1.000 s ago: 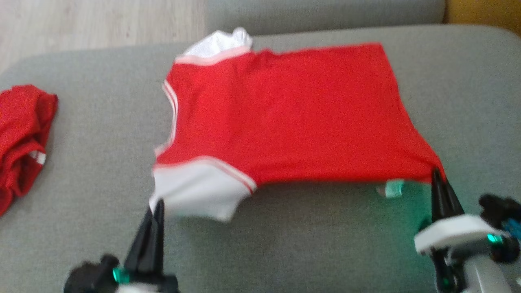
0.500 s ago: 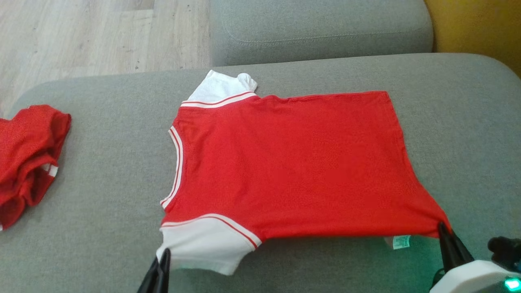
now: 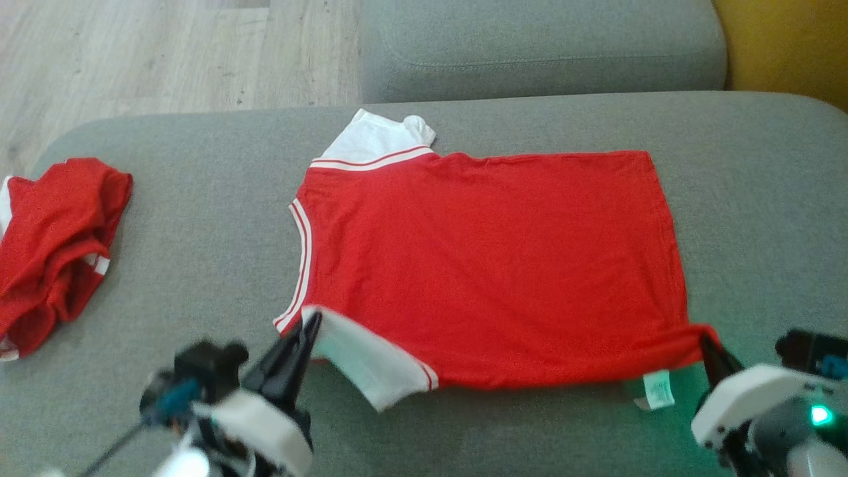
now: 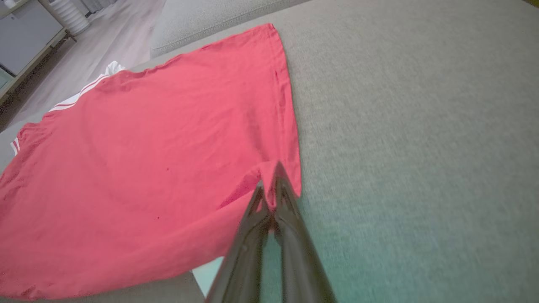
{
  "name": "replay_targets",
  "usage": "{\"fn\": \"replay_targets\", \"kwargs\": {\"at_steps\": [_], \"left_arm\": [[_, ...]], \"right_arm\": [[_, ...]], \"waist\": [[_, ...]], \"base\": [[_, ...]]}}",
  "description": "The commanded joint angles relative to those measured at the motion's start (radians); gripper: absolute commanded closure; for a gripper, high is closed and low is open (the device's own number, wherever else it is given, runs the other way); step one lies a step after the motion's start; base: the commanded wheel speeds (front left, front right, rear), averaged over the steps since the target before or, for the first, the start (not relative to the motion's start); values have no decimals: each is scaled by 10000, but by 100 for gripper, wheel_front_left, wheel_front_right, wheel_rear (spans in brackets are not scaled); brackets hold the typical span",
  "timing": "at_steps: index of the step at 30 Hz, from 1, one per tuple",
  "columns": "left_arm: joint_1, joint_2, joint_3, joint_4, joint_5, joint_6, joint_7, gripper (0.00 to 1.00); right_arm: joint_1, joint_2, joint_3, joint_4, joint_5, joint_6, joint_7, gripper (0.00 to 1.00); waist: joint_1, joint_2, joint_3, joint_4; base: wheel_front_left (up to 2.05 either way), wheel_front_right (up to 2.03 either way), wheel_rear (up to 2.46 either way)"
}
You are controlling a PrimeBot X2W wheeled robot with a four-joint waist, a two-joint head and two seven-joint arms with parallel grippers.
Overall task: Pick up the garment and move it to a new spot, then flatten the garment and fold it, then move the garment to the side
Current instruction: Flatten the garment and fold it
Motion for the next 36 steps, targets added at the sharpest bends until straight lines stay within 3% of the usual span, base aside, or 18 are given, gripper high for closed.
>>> {"fn": "replay_targets", "kwargs": {"at_steps": [1,10,16,26,27,28,29,30,36], "left_arm": [[-969,180,301,-83,-18,-141,132,100],[-3953,-13,198,2421,297,-945,422,100],[-5162,-329,386,4133,392,-1046,-327,100],[-6061,-700,343,5599,516,-1190,-1386,100],[-6136,-737,350,5708,537,-1191,-1535,100],[-6199,-772,345,5797,547,-1211,-1698,86],[-6252,-815,321,5864,528,-1260,-1865,10],[-6300,-852,312,5913,517,-1298,-2075,0],[-6289,-1005,243,6118,388,-1449,-2988,0]], "right_arm": [[-672,-103,106,-224,-153,73,99,100],[-2698,-103,-52,978,-577,73,398,100],[-4167,-103,43,2299,-819,73,71,100],[-5453,-102,197,3967,-1218,73,-660,100],[-5543,-102,238,4087,-1189,73,-770,73],[-5625,-102,300,4190,-1165,73,-896,19],[-5695,-102,333,4278,-1160,73,-1046,0],[-5757,-102,343,4353,-1166,73,-1214,0],[-5866,-102,394,4485,-1211,73,-2290,0]], "waist": [[-1,-1,18,1],[-1,-1,446,-274],[-1,-1,979,-583],[-1,-1,1391,-617],[-1,-1,1411,-615],[-1,-1,1428,-620],[-1,-1,1443,-624],[-1,-1,1452,-623],[-1,-1,1371,-574]], "base": [[0,0,0],[0,0,0],[0,0,0],[0,0,0],[0,0,0],[0,0,0],[0,0,0],[0,0,0],[0,0,0]]}}
